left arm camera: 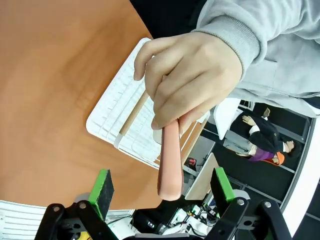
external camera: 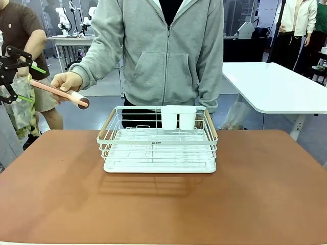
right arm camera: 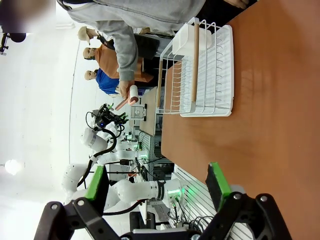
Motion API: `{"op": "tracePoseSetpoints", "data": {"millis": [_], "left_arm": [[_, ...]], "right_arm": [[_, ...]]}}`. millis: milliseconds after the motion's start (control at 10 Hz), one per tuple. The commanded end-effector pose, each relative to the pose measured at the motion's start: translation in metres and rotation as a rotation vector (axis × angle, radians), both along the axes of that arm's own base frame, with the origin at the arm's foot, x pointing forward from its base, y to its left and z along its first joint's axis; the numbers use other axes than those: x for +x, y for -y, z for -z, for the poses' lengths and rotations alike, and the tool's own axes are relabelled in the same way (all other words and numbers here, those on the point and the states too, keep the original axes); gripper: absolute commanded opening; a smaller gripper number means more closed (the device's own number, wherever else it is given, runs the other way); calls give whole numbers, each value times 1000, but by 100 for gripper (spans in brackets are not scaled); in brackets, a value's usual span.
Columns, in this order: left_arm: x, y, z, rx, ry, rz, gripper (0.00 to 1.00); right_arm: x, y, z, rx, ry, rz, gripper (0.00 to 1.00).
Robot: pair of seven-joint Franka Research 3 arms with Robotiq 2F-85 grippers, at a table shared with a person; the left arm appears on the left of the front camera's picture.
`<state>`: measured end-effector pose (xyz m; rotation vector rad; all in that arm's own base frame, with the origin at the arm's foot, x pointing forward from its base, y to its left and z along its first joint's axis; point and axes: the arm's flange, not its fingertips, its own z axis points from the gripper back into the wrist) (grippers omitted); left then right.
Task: Clean the table.
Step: Pick up the Lint Roller when the human hands it over.
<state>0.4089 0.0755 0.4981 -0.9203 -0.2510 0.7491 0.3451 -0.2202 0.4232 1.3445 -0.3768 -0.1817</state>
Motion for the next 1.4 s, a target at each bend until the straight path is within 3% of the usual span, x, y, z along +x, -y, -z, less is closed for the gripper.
{"op": "tracePoseSetpoints", "data": {"millis": [0, 600, 800, 1300], "left_arm": [[-2, 4, 7, -9, 48, -13, 100], [10, 16, 24, 7, 68, 12, 100], [15, 19, 29, 15, 73, 22, 95], [21, 19, 32, -13, 110, 16, 45]], "right_arm": [[-1, -1, -1, 7, 17, 0, 100], [-1, -1, -1, 7, 17, 0, 100], [-1, -1, -1, 7, 17, 0, 100], [-1, -1, -1, 7, 17, 0, 100]]}}
